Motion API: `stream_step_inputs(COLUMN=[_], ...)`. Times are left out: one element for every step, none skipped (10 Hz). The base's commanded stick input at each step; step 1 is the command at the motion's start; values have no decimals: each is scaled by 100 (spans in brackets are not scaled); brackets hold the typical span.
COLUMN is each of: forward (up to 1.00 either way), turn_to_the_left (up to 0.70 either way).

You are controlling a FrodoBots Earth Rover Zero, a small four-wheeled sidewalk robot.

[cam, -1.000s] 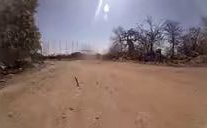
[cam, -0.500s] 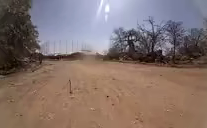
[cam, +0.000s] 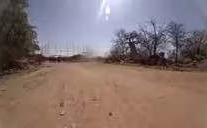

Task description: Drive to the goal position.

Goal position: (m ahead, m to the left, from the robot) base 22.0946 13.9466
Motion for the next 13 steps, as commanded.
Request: stream_step_inputs(forward=[100,100,100,100,100,100,100,100,100,100,100,100,100], turn_to_the_left=[0,0,0,0,4,14,25,0,0,0,0,0,0])
